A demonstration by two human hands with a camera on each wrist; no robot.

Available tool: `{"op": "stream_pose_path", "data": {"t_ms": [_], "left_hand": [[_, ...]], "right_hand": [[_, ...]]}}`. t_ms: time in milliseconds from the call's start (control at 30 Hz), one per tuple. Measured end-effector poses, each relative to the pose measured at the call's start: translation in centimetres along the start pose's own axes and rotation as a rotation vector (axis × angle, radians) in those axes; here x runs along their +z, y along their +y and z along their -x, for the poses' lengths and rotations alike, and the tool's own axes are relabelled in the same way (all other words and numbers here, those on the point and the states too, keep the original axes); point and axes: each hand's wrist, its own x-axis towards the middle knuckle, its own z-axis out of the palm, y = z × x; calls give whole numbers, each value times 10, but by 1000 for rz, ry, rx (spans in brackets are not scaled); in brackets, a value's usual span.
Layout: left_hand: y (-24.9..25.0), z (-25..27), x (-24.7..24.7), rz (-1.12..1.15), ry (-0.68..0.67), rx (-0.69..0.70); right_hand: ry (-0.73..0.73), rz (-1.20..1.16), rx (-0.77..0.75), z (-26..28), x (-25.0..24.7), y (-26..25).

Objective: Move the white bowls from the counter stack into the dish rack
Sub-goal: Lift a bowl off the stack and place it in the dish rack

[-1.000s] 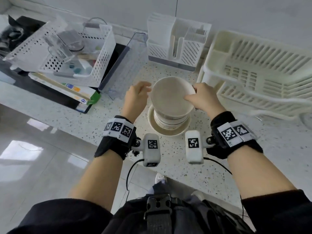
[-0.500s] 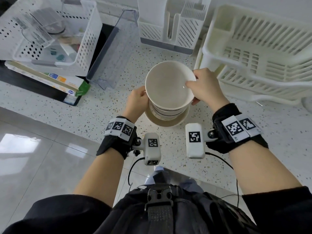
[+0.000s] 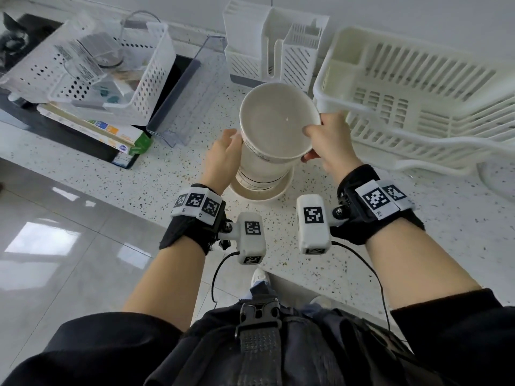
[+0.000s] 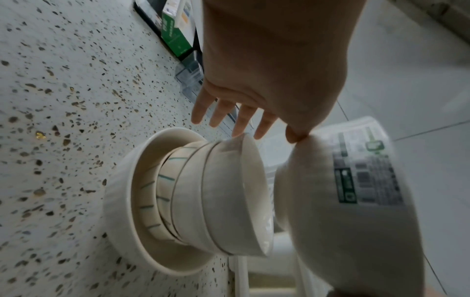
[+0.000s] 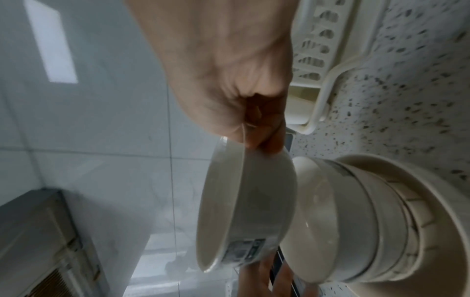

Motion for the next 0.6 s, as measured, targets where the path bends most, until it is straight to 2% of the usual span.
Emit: {"op": "stream_pose_path", "data": {"t_ms": [100,233,333,433,600], "left_hand": [[9,11,5,-26,76,-28],[25,20,21,-111,211,72],[45,25,47,-170,246,174],[67,33,83,-269,258,264],[99,40,153,-261,146,365]], "right_hand": [[-16,-81,50,4,-13,9],[14,-141,78,8,-43,20],[48,-170,72,9,-76,26],[81,-187,42,12,-116,35],[156,-215,39,9,-185,60]]}}
